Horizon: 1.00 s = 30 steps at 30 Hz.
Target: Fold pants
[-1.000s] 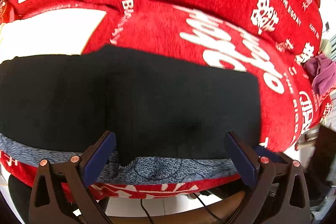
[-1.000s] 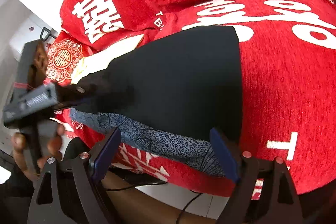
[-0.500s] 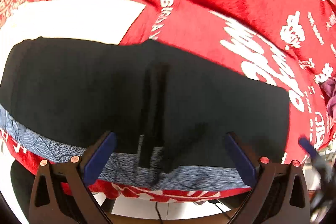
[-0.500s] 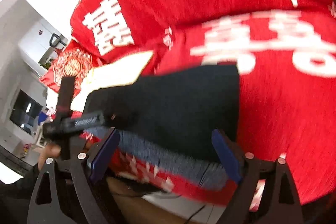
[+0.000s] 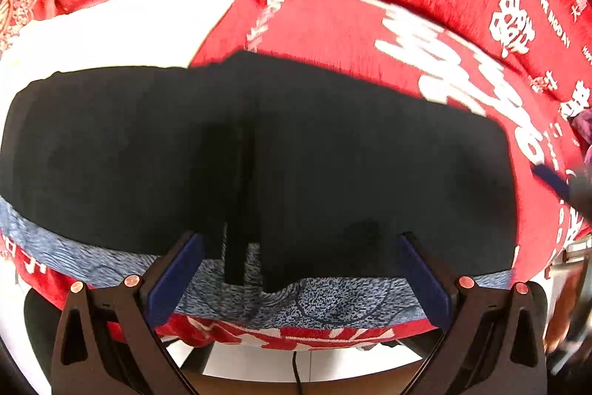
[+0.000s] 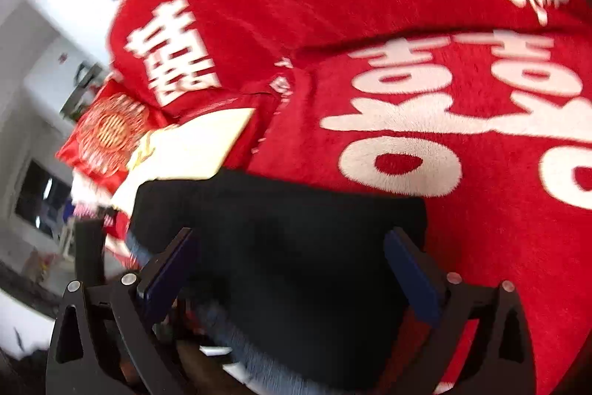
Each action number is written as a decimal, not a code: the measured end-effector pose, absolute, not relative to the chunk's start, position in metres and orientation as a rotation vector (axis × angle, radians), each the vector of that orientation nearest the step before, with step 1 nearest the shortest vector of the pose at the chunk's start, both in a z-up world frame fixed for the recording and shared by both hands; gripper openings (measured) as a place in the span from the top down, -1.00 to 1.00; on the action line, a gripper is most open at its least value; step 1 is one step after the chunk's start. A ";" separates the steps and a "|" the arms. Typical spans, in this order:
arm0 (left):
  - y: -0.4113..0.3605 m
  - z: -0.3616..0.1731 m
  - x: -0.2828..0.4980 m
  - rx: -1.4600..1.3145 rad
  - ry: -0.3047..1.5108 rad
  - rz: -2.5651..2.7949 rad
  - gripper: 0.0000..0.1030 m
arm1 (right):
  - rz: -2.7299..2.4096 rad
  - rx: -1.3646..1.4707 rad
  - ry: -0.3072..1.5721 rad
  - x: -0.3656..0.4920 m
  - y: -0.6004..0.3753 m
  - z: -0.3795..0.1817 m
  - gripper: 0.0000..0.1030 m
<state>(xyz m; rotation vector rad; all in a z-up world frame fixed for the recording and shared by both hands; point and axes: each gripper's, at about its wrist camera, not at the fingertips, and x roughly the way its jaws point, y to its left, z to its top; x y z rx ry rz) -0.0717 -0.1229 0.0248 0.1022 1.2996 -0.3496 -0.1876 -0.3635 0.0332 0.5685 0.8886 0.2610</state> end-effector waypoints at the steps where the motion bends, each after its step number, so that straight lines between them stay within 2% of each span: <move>1: -0.124 0.030 -0.071 0.098 1.287 -0.361 -1.00 | 0.267 0.523 0.884 -0.205 -0.360 0.040 -0.96; 5: -0.149 0.037 -0.066 0.091 1.277 -0.437 -1.00 | 0.325 0.480 0.891 -0.269 -0.346 0.041 -0.96; 10: -0.190 0.027 -0.061 0.180 1.297 -0.532 -1.00 | 0.405 0.444 0.926 -0.299 -0.317 0.027 -0.96; 16: -0.190 0.003 -0.058 0.218 1.317 -0.522 -1.00 | 0.478 0.423 0.913 -0.285 -0.287 0.023 -0.96; 18: -0.188 0.004 -0.060 0.239 1.309 -0.533 -1.00 | 0.420 0.415 0.964 -0.277 -0.290 0.012 -0.96; 21: -0.183 0.004 -0.060 0.248 1.313 -0.545 -1.00 | 0.346 0.553 1.055 -0.269 -0.316 -0.011 -0.95; 27: -0.178 0.005 -0.057 0.202 1.315 -0.583 -1.00 | 0.447 0.473 0.937 -0.270 -0.301 0.030 -0.98; 30: -0.171 0.005 -0.062 0.217 1.304 -0.573 -1.00 | 0.425 0.487 0.948 -0.252 -0.299 0.024 -0.99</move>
